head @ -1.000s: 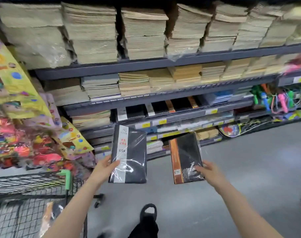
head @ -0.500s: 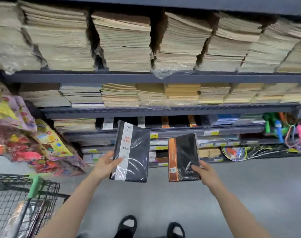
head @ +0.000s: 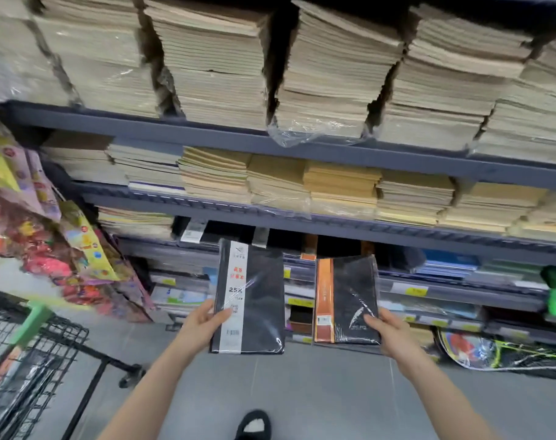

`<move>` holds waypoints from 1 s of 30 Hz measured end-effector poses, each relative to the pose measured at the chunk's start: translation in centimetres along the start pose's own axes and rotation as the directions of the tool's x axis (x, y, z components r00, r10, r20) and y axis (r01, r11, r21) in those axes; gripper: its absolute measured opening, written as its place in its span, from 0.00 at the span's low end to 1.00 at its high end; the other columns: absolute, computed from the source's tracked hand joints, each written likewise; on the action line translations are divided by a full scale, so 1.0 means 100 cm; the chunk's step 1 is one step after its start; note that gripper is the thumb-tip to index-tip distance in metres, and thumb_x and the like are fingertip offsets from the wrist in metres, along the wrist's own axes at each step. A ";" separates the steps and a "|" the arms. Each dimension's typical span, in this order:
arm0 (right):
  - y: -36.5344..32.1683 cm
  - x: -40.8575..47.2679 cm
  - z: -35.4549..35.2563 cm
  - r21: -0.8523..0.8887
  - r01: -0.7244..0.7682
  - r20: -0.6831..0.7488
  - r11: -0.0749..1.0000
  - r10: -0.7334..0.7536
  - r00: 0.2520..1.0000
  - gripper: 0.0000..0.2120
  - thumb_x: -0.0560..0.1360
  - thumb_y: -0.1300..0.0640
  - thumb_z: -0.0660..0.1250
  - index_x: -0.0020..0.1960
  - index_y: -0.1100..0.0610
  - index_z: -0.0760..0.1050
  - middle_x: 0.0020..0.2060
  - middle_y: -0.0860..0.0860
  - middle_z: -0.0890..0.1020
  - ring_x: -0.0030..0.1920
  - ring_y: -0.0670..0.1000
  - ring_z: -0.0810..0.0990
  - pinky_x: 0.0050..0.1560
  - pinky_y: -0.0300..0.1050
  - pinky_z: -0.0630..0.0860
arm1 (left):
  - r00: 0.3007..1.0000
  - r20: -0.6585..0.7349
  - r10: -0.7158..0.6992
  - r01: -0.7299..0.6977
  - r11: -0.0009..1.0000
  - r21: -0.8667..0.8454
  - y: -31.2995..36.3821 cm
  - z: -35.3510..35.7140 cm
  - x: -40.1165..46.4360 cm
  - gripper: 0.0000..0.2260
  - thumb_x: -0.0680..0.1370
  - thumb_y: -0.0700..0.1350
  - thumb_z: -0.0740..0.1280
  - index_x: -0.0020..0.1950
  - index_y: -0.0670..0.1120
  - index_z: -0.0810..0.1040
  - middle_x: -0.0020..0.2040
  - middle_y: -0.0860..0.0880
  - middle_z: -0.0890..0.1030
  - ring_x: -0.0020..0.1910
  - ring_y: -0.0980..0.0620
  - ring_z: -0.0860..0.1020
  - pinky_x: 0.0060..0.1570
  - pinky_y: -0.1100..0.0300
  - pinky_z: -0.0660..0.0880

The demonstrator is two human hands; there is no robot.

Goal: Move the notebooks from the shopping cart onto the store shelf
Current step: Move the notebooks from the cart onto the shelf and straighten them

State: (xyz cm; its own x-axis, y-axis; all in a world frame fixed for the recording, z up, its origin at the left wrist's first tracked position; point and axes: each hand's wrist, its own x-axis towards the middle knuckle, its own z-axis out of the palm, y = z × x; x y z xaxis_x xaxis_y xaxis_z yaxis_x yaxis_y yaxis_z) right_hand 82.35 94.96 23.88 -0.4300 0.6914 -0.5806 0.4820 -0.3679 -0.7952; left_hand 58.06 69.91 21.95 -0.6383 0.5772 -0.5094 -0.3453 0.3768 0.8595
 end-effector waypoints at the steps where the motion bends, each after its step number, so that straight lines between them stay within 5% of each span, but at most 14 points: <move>1: 0.003 0.012 0.000 -0.001 0.013 -0.005 1.000 -0.013 1.000 0.16 0.73 0.53 0.68 0.61 0.54 0.75 0.47 0.46 0.84 0.42 0.48 0.78 0.31 0.38 0.67 | 1.000 0.000 0.004 -0.004 1.000 -0.004 -0.002 0.004 0.010 0.09 0.76 0.42 0.67 0.55 0.47 0.77 0.46 0.45 0.85 0.43 0.51 0.84 0.37 0.64 0.78; 3: 0.003 0.029 0.001 0.006 0.023 -0.025 1.000 -0.023 0.999 0.18 0.73 0.53 0.68 0.62 0.54 0.73 0.51 0.48 0.80 0.41 0.47 0.75 0.29 0.36 0.66 | 1.000 -0.004 0.026 -0.026 0.999 -0.034 -0.007 0.012 0.035 0.07 0.76 0.41 0.66 0.53 0.49 0.78 0.44 0.49 0.86 0.40 0.54 0.84 0.35 0.66 0.77; 6: -0.003 0.060 0.005 0.064 0.098 -0.016 0.993 -0.097 0.995 0.08 0.75 0.57 0.65 0.54 0.52 0.76 0.41 0.45 0.81 0.32 0.40 0.75 0.28 0.36 0.65 | 0.995 -0.026 0.096 -0.097 0.994 -0.044 -0.011 0.020 0.070 0.10 0.76 0.42 0.66 0.57 0.46 0.76 0.52 0.45 0.83 0.43 0.54 0.82 0.45 0.60 0.78; 10: -0.007 0.119 0.011 0.102 0.214 -0.122 0.971 -0.201 0.972 0.23 0.74 0.56 0.66 0.68 0.57 0.67 0.30 0.47 0.78 0.20 0.44 0.61 0.23 0.37 0.57 | 0.983 -0.074 0.167 -0.177 0.973 -0.146 -0.014 0.027 0.112 0.17 0.74 0.43 0.68 0.62 0.43 0.73 0.47 0.55 0.83 0.41 0.60 0.81 0.50 0.64 0.75; 12: -0.014 0.146 0.019 0.126 0.272 -0.149 0.954 -0.253 0.956 0.26 0.75 0.58 0.66 0.70 0.58 0.62 0.21 0.43 0.74 0.17 0.43 0.57 0.20 0.35 0.55 | 0.968 -0.090 0.234 -0.246 0.956 -0.162 -0.021 0.024 0.137 0.26 0.72 0.47 0.70 0.68 0.42 0.69 0.51 0.52 0.81 0.50 0.55 0.80 0.58 0.59 0.72; 13: -0.016 0.157 0.024 0.118 0.306 -0.154 0.945 -0.287 0.945 0.26 0.75 0.58 0.65 0.71 0.59 0.62 0.24 0.44 0.76 0.16 0.42 0.56 0.18 0.33 0.56 | 0.957 -0.101 0.273 -0.285 0.947 -0.147 -0.024 0.025 0.144 0.27 0.71 0.47 0.72 0.67 0.43 0.69 0.53 0.49 0.79 0.51 0.53 0.79 0.59 0.58 0.70; 16: -0.015 0.191 0.042 0.077 0.426 -0.164 0.901 -0.410 0.897 0.21 0.75 0.55 0.65 0.67 0.60 0.67 0.34 0.50 0.73 0.21 0.45 0.60 0.21 0.34 0.60 | 0.911 -0.088 0.402 -0.411 0.896 -0.169 -0.032 0.034 0.163 0.05 0.74 0.43 0.69 0.48 0.47 0.76 0.47 0.46 0.84 0.35 0.61 0.81 0.39 0.68 0.76; 17: -0.014 0.200 0.046 0.054 0.475 -0.199 0.878 -0.457 0.867 0.20 0.75 0.54 0.65 0.64 0.60 0.70 0.32 0.49 0.71 0.23 0.46 0.61 0.23 0.35 0.61 | 0.891 -0.095 0.444 -0.454 0.872 -0.182 -0.035 0.036 0.168 0.02 0.75 0.41 0.67 0.46 0.46 0.76 0.43 0.48 0.85 0.35 0.62 0.82 0.36 0.70 0.76; 20: -0.002 0.209 0.050 -0.249 0.599 -0.291 0.761 -0.649 0.703 0.13 0.73 0.46 0.66 0.49 0.55 0.73 0.33 0.50 0.72 0.35 0.54 0.71 0.37 0.42 0.66 | 0.844 -0.082 0.531 -0.537 0.831 -0.148 -0.046 0.034 0.185 0.13 0.75 0.46 0.68 0.57 0.42 0.77 0.52 0.45 0.83 0.53 0.48 0.81 0.56 0.56 0.75; 24: 0.027 0.198 0.054 -0.597 0.636 -0.279 0.488 -0.870 0.407 0.20 0.75 0.49 0.64 0.64 0.57 0.72 0.60 0.55 0.76 0.57 0.56 0.76 0.55 0.46 0.70 | 0.828 -0.051 0.559 -0.559 0.814 -0.159 -0.057 0.033 0.195 0.09 0.78 0.41 0.62 0.55 0.40 0.78 0.47 0.45 0.85 0.45 0.51 0.82 0.41 0.63 0.78; 27: 0.042 0.189 0.066 -0.746 0.605 -0.145 0.279 -0.954 0.260 0.19 0.77 0.47 0.60 0.65 0.50 0.71 0.68 0.47 0.69 0.45 0.50 0.80 0.40 0.44 0.72 | 0.810 -0.040 0.585 -0.583 0.797 -0.158 -0.055 0.034 0.193 0.09 0.78 0.41 0.62 0.54 0.41 0.78 0.46 0.46 0.85 0.42 0.52 0.83 0.37 0.64 0.79; 30: 0.052 0.192 0.083 -0.831 0.542 0.026 0.127 -0.964 0.266 0.21 0.77 0.43 0.55 0.67 0.48 0.70 0.68 0.42 0.70 0.39 0.46 0.83 0.31 0.39 0.73 | 0.814 -0.024 0.581 -0.577 0.803 -0.147 -0.052 0.033 0.193 0.08 0.78 0.42 0.63 0.53 0.43 0.78 0.45 0.46 0.85 0.41 0.51 0.83 0.35 0.63 0.78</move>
State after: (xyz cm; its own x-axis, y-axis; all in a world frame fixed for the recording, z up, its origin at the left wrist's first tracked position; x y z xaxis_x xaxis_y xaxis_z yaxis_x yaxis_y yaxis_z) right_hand 70.25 101.21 7.16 -0.5987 0.5219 0.6076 0.4620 0.8447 -0.2703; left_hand 49.82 81.49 7.52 -0.7361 0.6714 0.0856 -0.0097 -0.1370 0.9905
